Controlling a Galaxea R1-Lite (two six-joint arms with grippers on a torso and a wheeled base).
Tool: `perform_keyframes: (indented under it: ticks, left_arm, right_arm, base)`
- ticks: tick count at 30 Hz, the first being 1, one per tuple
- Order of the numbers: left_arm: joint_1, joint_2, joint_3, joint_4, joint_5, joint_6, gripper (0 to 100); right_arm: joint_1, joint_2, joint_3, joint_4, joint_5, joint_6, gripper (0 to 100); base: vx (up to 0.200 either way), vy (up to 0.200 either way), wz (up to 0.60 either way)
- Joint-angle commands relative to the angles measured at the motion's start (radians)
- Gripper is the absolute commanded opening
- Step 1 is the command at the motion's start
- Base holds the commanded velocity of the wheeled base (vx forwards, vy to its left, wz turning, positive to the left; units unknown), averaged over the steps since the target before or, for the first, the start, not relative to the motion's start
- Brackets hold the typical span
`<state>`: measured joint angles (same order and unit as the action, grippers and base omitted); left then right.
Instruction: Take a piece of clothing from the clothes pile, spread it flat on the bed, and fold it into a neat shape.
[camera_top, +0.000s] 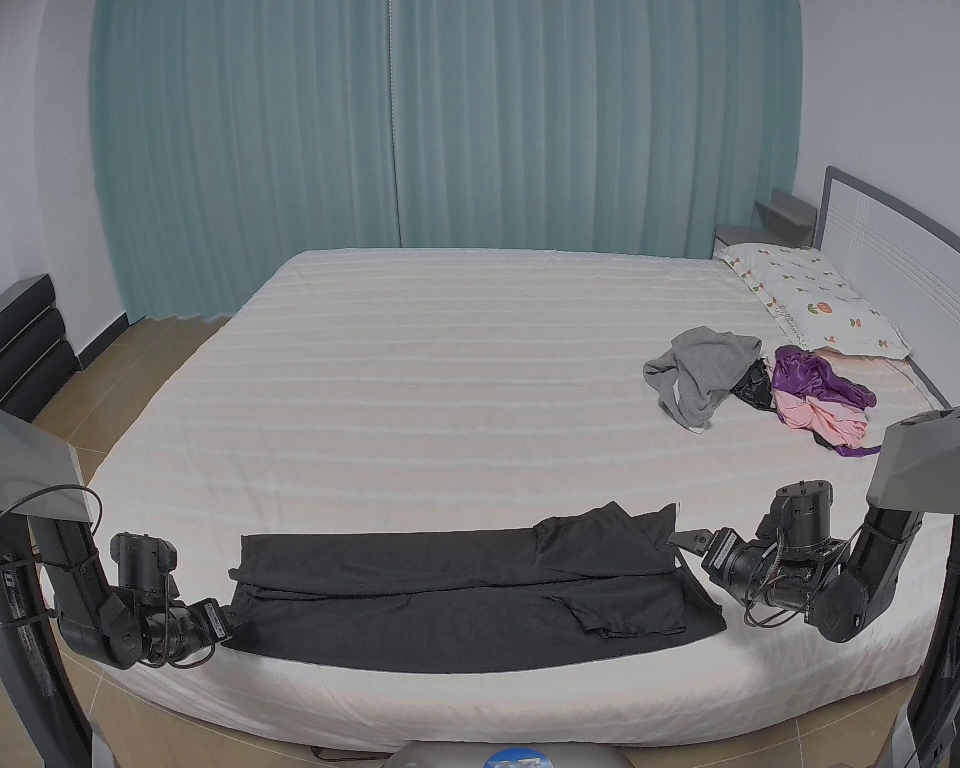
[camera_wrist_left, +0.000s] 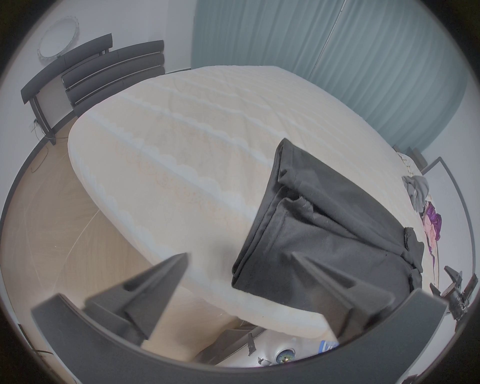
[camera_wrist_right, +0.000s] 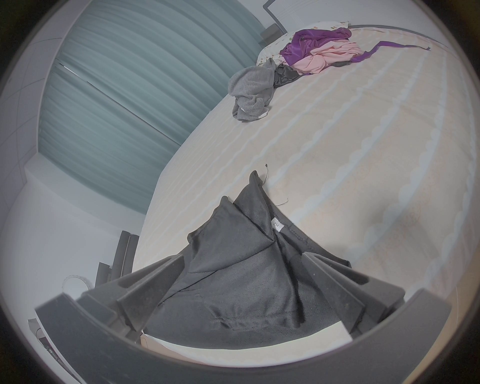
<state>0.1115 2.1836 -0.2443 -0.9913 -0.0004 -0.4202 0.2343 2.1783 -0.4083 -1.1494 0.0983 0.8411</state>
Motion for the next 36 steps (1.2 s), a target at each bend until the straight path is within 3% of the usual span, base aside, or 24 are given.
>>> perform_keyframes:
  ticks: [1, 8, 16, 17, 21, 27, 28, 36]
  left_arm:
    - [0.014, -0.05, -0.024, 0.002, -0.007, -0.017, 100]
    - [-0.027, -0.081, -0.165, 0.011, -0.039, -0.183, 100]
    - [-0.061, 0.084, -0.377, 0.12, -0.039, -0.2, 100]
    - [-0.055, 0.134, -0.464, 0.146, -0.036, -0.2, 100]
    - [-0.053, 0.197, -0.604, 0.22, -0.035, -0.198, 100]
    - [-0.056, 0.219, -0.707, 0.319, -0.046, -0.195, 100]
    - [-0.058, 0.219, -0.707, 0.326, -0.049, -0.192, 0]
    - [-0.044, 0.237, -0.722, 0.296, -0.038, -0.201, 0]
  right_arm:
    - [0.0, -0.005, -0.003, -0.003, 0.001, 0.001, 100]
    - [0.01, -0.012, -0.033, 0.0, 0.0, 0.006, 100]
    - [0.01, 0.006, -0.061, 0.007, 0.001, 0.004, 100]
    - [0.01, 0.008, -0.064, 0.008, 0.001, 0.004, 100]
    - [0.008, 0.011, -0.07, 0.01, 0.001, 0.004, 100]
    - [-0.001, 0.024, -0.072, 0.008, 0.001, 0.004, 100]
    - [-0.003, 0.026, -0.075, 0.008, 0.001, 0.004, 100]
    - [0.002, 0.052, -0.101, 0.01, 0.001, 0.004, 100]
  base:
    - [0.0, 0.0, 0.0]
    - [0.0, 0.0, 0.0]
    - [0.0, 0.0, 0.0]
    - [0.0, 0.0, 0.0]
    - [0.0, 0.0, 0.0]
    - [0.0, 0.0, 0.0]
    - [0.0, 0.0, 0.0]
    - [0.0, 0.0, 0.0]
